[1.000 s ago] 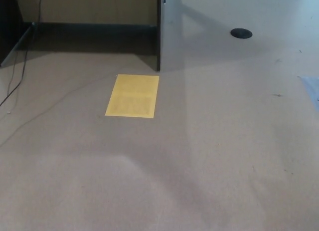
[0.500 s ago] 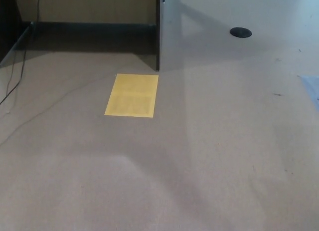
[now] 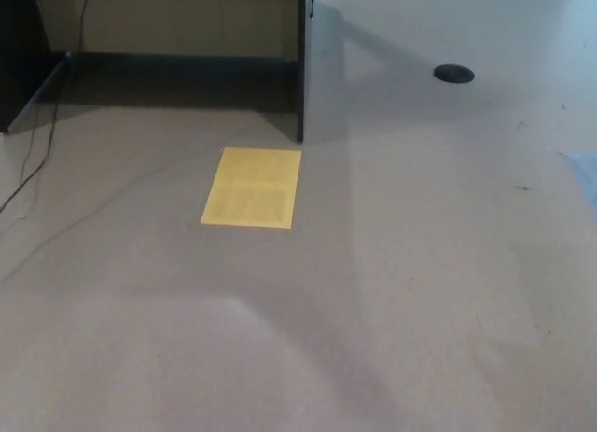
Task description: A person is holding a plastic bag and the robot extends its left hand to grab the bag by hooking its thumb into the holes at the top and brings its hand down by its side. Then it extends its arm again to hand the plastic bag back to the person.
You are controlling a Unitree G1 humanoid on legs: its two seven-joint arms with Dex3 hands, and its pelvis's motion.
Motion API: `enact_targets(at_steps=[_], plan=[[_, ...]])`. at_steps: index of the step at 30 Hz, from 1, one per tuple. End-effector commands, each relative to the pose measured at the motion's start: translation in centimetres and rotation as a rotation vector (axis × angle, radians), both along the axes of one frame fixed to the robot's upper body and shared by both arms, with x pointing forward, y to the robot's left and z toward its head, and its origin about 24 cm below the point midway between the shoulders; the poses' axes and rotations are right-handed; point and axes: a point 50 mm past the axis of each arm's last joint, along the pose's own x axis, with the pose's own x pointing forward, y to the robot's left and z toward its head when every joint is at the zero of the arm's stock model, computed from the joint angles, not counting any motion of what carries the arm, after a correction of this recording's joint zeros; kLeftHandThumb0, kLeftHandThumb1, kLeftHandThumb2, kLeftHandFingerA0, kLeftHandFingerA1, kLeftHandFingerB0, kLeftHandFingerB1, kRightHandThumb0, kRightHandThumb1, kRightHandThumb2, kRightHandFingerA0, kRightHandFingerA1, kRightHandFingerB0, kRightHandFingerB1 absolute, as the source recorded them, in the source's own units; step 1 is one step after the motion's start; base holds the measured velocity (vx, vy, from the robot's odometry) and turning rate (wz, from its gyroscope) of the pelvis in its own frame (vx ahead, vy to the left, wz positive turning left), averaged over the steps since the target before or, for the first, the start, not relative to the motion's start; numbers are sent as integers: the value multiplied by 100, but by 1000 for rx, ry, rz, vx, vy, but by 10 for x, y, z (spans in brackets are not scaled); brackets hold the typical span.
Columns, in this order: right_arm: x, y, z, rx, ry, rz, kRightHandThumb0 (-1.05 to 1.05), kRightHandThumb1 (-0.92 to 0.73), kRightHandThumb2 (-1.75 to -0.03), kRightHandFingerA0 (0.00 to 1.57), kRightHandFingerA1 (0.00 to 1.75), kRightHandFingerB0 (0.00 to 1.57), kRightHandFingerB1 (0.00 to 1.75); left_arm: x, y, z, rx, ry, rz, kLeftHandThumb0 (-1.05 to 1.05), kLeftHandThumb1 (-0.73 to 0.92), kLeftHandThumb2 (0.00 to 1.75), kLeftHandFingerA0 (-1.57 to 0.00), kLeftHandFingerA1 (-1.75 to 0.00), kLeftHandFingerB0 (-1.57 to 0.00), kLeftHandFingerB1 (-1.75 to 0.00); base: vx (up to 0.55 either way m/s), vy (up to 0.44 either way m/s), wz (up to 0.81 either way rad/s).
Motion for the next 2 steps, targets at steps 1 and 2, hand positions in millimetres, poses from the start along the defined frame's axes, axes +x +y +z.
enact_targets(at_steps=[1, 2], plan=[[-24, -12, 7, -76, 17, 49, -31, -70, -61, 69, 44, 62, 41, -20, -4, -2, 9, 31, 4, -42, 43, 70, -47, -53, -37, -46, 112, -15, 5], [-24, -12, 7, -76, 17, 49, -31, -70, -61, 69, 44, 62, 41, -20, -4, -2, 9, 31, 4, -42, 43, 70, -47, -53, -37, -46, 109, -15, 3]])
